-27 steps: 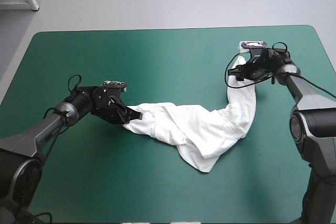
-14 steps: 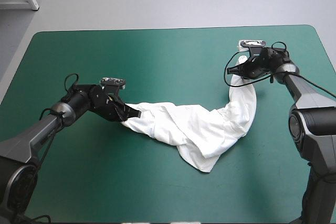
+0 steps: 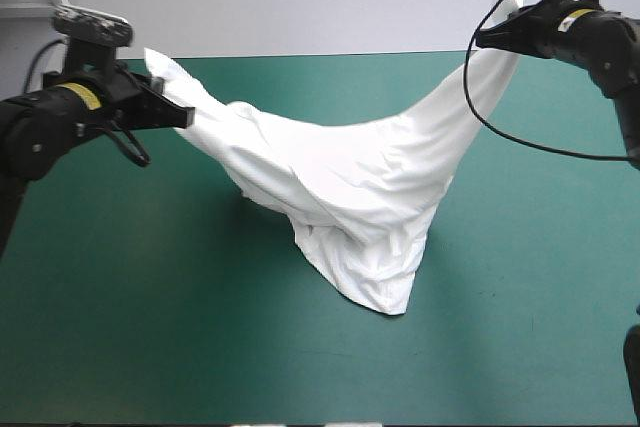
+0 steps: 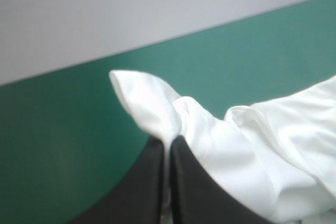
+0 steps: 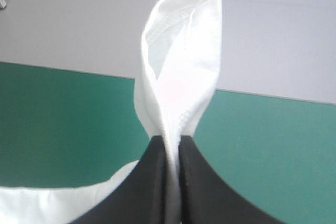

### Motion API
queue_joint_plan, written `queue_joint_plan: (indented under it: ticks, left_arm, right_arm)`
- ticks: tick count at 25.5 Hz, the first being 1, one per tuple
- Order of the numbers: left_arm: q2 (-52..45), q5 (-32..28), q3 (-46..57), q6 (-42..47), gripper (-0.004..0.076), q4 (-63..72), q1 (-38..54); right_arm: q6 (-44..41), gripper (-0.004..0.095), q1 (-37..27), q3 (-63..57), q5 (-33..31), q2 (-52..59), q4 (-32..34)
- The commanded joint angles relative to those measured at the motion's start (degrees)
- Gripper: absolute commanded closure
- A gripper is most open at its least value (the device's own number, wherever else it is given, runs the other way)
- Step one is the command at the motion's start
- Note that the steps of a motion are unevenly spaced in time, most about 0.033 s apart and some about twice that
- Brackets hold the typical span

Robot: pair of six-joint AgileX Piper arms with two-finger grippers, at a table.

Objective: Fold the cloth

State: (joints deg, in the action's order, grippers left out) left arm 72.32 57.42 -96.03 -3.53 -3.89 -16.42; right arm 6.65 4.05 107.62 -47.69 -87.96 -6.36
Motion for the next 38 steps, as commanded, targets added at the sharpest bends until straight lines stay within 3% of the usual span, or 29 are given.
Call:
queue_joint_plan:
  ticks: [1, 5, 8, 13, 18, 25, 28, 38]
  left_arm:
    - [-4.8, 2.69, -12.79, 0.6, 0.0732, -7.37, -0.13]
    - [-7.58, 6.6, -22.56, -0.3, 0.0732, -14.78, -0.13]
    - [-8.69, 5.78, -28.03, -2.85, 0.0732, -14.67, -0.13]
    - [-8.69, 5.74, -31.72, -5.56, 0.0732, -13.93, -0.13]
    - [-6.83, 6.1, -31.46, -8.74, 0.0732, -5.99, -0.13]
    - [-1.16, 5.54, -21.5, -8.0, 0.0732, -4.96, -0.13]
    - [1.95, 1.25, -14.77, -8.0, 0.0732, -0.93, -0.13]
    - [16.16, -24.01, 1.94, -6.2, 0.0732, 4.42, -0.13]
  right_arm:
    - [-1.01, 0.0923, -0.55, 2.96, 3.29, 10.77, 4.19]
    - [-5.02, 0.0923, -0.55, 2.96, 7.85, 22.68, 11.62]
    - [-4.93, 0.0922, -0.55, 2.96, 13.56, 30.74, 12.02]
    - [-4.93, 0.0922, -0.55, 2.96, 13.84, 36.05, 12.04]
    - [-4.93, 0.0922, -0.55, 2.96, 13.42, 34.99, 7.36]
    - [-1.32, 0.0923, -0.43, 2.85, 6.36, 24.36, 1.0]
    - [-0.32, 0.0923, -0.43, 2.74, 5.42, 18.27, 0.51]
    - [0.18, 0.0923, -0.43, 2.74, 9.24, -4.26, 0.5]
